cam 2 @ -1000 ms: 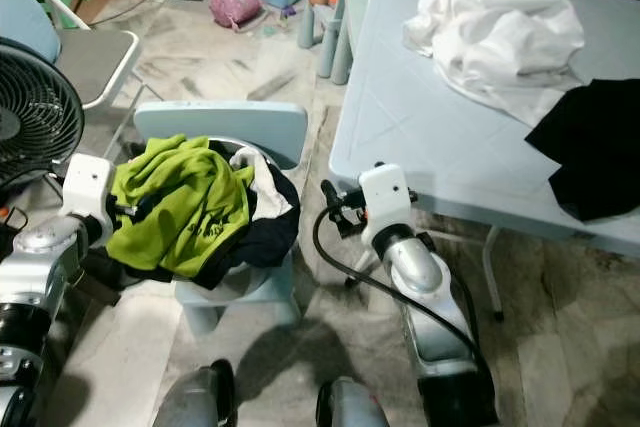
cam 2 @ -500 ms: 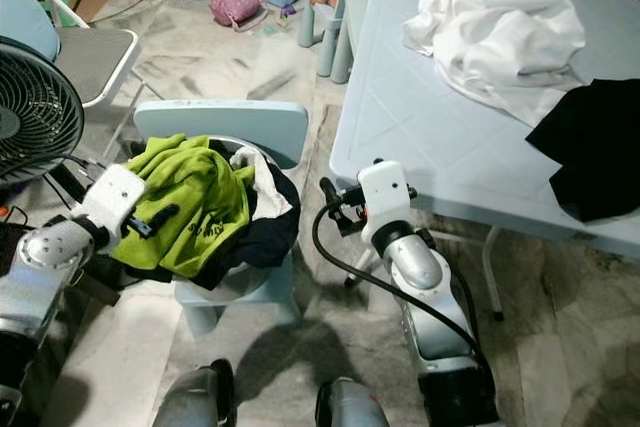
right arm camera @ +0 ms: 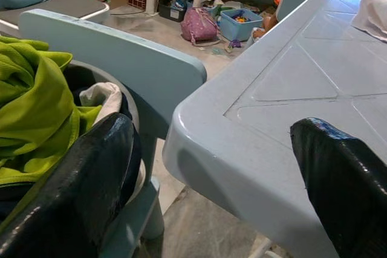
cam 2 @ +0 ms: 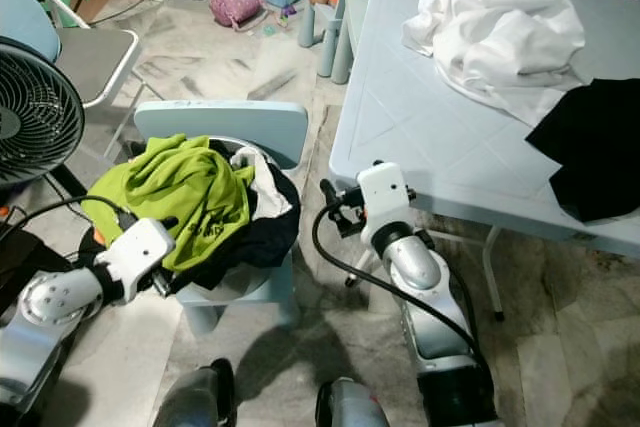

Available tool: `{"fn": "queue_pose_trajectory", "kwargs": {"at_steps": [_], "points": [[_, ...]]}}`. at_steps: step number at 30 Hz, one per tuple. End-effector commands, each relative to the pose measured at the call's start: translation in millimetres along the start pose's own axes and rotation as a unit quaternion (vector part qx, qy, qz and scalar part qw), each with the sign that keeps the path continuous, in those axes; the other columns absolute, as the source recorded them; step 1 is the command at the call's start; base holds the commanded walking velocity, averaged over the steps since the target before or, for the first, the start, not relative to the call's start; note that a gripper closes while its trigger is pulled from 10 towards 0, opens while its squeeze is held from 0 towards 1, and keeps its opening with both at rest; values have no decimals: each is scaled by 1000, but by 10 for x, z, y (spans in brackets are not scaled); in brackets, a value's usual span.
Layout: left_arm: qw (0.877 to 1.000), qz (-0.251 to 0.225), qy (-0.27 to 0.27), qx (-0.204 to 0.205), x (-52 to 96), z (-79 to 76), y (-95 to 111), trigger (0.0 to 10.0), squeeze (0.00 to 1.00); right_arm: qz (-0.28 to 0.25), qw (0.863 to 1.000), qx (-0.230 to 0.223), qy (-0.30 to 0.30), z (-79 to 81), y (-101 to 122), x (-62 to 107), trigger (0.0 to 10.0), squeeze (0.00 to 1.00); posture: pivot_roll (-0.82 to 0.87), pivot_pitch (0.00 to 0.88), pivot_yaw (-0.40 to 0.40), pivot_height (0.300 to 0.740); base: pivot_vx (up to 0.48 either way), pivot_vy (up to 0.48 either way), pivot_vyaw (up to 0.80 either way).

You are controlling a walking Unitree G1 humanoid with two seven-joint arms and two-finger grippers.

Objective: Hang hanger

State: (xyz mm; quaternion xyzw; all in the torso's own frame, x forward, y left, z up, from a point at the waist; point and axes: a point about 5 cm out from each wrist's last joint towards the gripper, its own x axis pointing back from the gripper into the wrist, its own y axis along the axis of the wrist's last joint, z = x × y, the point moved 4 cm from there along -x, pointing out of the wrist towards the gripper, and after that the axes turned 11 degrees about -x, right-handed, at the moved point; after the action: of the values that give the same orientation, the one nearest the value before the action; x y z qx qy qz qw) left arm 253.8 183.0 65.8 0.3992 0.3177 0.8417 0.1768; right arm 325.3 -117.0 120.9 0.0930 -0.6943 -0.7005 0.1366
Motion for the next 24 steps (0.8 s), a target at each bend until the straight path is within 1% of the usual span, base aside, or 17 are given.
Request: {"fn": "queue_pose_trajectory", "kwargs": {"at_steps": [1, 2, 3, 5, 9, 10, 12, 13, 14, 15, 16, 17, 19, 22, 24], "points": [[999, 16, -30, -8, 30, -73, -55, 10000, 0, 4, 1000, 2, -2, -5, -24, -15, 10000, 0, 11, 139, -59, 740, 0, 0, 0], [998, 48, -45, -24, 57, -73, -197, 10000, 0, 5, 1000, 1, 0, 8, -28, -26, 10000, 0, 20, 134, -62, 740, 0, 0, 0], [998, 48, -45, -24, 57, -73, -197, 10000, 0, 5, 1000, 1, 0, 8, -28, -26, 10000, 0, 20, 134, -62, 740, 0, 0, 0], [996, 69, -45, -33, 56, -51, -299, 10000, 0, 5, 1000, 1, 1, 16, -27, -35, 10000, 0, 20, 135, -62, 740, 0, 0, 0], [996, 69, -45, -33, 56, -51, -299, 10000, 0, 5, 1000, 1, 1, 16, -27, -35, 10000, 0, 20, 135, -62, 740, 0, 0, 0], [995, 79, -45, -41, 51, -42, -356, 10000, 0, 5, 1000, 2, 0, 14, -27, -38, 10000, 0, 17, 136, -61, 740, 0, 0, 0], [995, 79, -45, -41, 51, -42, -356, 10000, 0, 5, 1000, 2, 0, 14, -27, -38, 10000, 0, 17, 136, -61, 740, 0, 0, 0], [993, 96, -42, -51, 36, -27, -462, 10000, 0, 5, 1000, 3, -1, 1, -25, -35, 10000, 0, 9, 145, -62, 740, 0, 0, 0], [993, 96, -42, -51, 36, -27, -462, 10000, 0, 5, 1000, 3, -1, 1, -25, -35, 10000, 0, 9, 145, -62, 740, 0, 0, 0], [992, 111, -31, -60, 12, 14, -560, 10000, 0, 5, 1000, 4, -2, -11, -20, -30, 10000, 0, 3, 155, -64, 740, 0, 0, 0], [988, 128, -14, -79, -33, 99, -669, 10000, 0, 6, 1000, 5, -4, -22, -15, -20, 10000, 0, -1, 158, -65, 740, 0, 0, 0], [988, 128, -14, -79, -33, 99, -669, 10000, 0, 6, 1000, 5, -4, -22, -15, -20, 10000, 0, -1, 158, -65, 740, 0, 0, 0], [986, 135, 1, -97, -65, 172, -690, 10000, 0, 6, 1000, 6, -3, -23, -12, -11, 10000, 0, -12, 168, -67, 740, 0, 0, 0], [980, 142, 5, -140, -117, 261, -700, 10000, 0, 8, 1000, 7, -4, -25, -17, 7, 10000, 0, -24, 179, -69, 740, 0, 0, 0], [978, 144, 8, -149, -131, 279, -710, 10000, 0, 8, 1000, 7, -4, -24, -18, 14, 10000, 0, -24, 179, -69, 740, 0, 0, 0]]}}
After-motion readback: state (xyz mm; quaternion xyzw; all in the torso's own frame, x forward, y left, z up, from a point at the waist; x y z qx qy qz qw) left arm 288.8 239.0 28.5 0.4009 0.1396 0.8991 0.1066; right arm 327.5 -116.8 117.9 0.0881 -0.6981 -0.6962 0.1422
